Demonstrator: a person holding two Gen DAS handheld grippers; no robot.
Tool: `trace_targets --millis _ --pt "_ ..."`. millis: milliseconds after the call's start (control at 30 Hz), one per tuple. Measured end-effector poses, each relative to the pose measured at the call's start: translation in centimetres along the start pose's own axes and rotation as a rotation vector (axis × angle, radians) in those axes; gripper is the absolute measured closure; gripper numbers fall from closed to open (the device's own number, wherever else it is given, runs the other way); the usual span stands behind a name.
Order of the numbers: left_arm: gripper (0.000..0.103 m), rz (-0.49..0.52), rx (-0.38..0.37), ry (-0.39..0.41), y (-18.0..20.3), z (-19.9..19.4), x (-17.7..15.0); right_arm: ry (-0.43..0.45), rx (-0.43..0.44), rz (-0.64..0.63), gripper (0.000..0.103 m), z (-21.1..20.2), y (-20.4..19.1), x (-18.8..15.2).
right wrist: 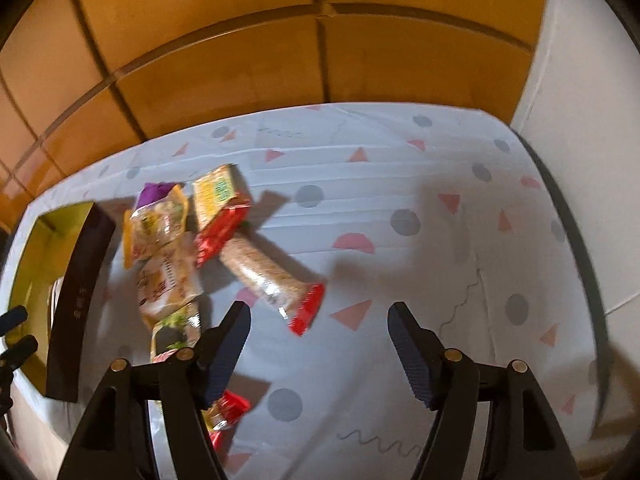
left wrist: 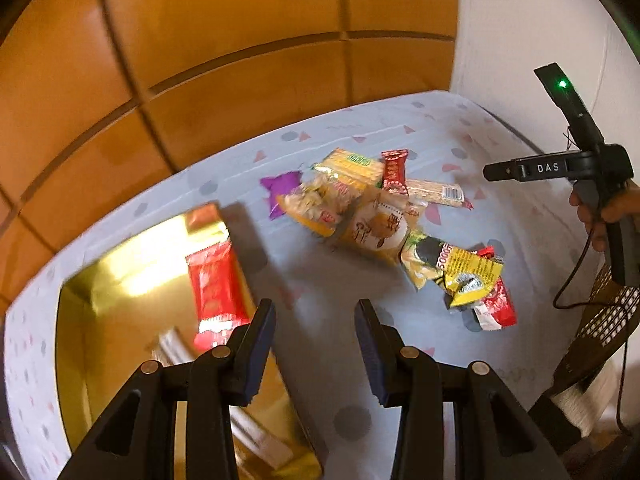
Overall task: Organize snacks
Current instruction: 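Reach the left gripper to the purple snack bag and grasp it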
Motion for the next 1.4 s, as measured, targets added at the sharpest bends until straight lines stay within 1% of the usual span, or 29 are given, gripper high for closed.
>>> trace_targets --millis 100,200,300,500,600,667,700,767,800,933,1033,1067,1100,1133,1167,1233,1267,1333,1400 --pt "0.062 0.010 -0.014 -0.026 -0.4 1.3 1.5 -0.058 0.023 0.085 0.031 1.2 1.0 -0.3" --pt "0.063 -0.052 -0.026 -0.052 -1.7 2.6 3.1 -0.046 0.056 0.113 0.031 1.0 0.9 0.1" --pt "0.065 -0.095 -0.037 -0.050 -2.8 3.8 5.3 -0.051 0.072 0.124 0.031 0.9 0.8 0.1" --pt "0.072 -0.225 -0.028 -0.071 -5.8 7.7 9.8 -0.047 0.100 0.138 0.030 0.5 0.6 0.2" --pt "0.072 -0.283 -0.012 -0.091 -7.2 9.7 10.9 -0.041 0.107 0.129 0.028 0.3 0.3 0.3" --pt "0.065 -0.340 0.006 -0.106 -8.3 11.3 11.5 -0.042 0.114 0.123 0.027 0.2 0.1 0.3" --pt "0.063 -0.363 0.002 -0.112 -8.8 12.0 11.6 -0.042 0.119 0.121 0.027 0.2 0.0 0.3" --pt "0.061 -0.387 -0.008 -0.126 -9.1 13.2 11.8 -0.043 0.132 0.119 0.027 0.1 -0.1 0.3" --pt "0.060 -0.385 -0.003 -0.146 -9.2 14.0 11.8 -0.043 0.139 0.120 0.027 0.0 -0.2 0.3" --pt "0.059 -0.359 0.012 -0.184 -9.2 16.2 11.7 -0.030 0.151 0.140 0.026 -0.4 0.0 0.5" --pt "0.055 -0.373 0.034 -0.209 -9.5 17.6 11.1 -0.034 0.162 0.159 0.025 -0.4 0.2 0.6" --pt "0.055 -0.387 0.042 -0.225 -9.7 18.1 10.6 -0.038 0.167 0.160 0.025 -0.4 0.1 0.6" --pt "0.058 -0.401 0.046 -0.238 -9.8 18.6 10.0 -0.038 0.169 0.157 0.025 -0.4 0.0 0.6" --pt "0.058 -0.400 0.046 -0.236 -9.8 18.7 9.8 -0.034 0.167 0.152 0.025 -0.5 0.0 0.6" --pt "0.063 -0.381 0.049 -0.219 -9.6 18.5 9.9 -0.030 0.165 0.146 0.025 -0.5 -0.1 0.6" --pt "0.065 -0.356 0.049 -0.213 -9.1 17.9 10.0 -0.028 0.161 0.141 0.025 -0.5 -0.1 0.7" --pt "0.065 -0.330 0.070 -0.186 -9.0 17.1 10.5 -0.028 0.159 0.143 0.025 -0.5 0.0 0.6" --pt "0.066 -0.297 0.084 -0.118 -8.6 15.2 11.6 -0.026 0.161 0.151 0.025 -0.5 0.2 0.7" --pt "0.066 -0.305 0.083 -0.039 -8.5 12.5 12.8 -0.026 0.155 0.161 0.025 -0.4 0.5 0.7"
Point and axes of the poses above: each gripper's, at about its wrist camera, not at the fingertips, and z roughly the way its jaws point, y to its right, x to its top, the point moved 9 cm from there along z, roughly the way its jaws point, and after that the axes turned 14 degrees about -x, right-handed, at the moved point
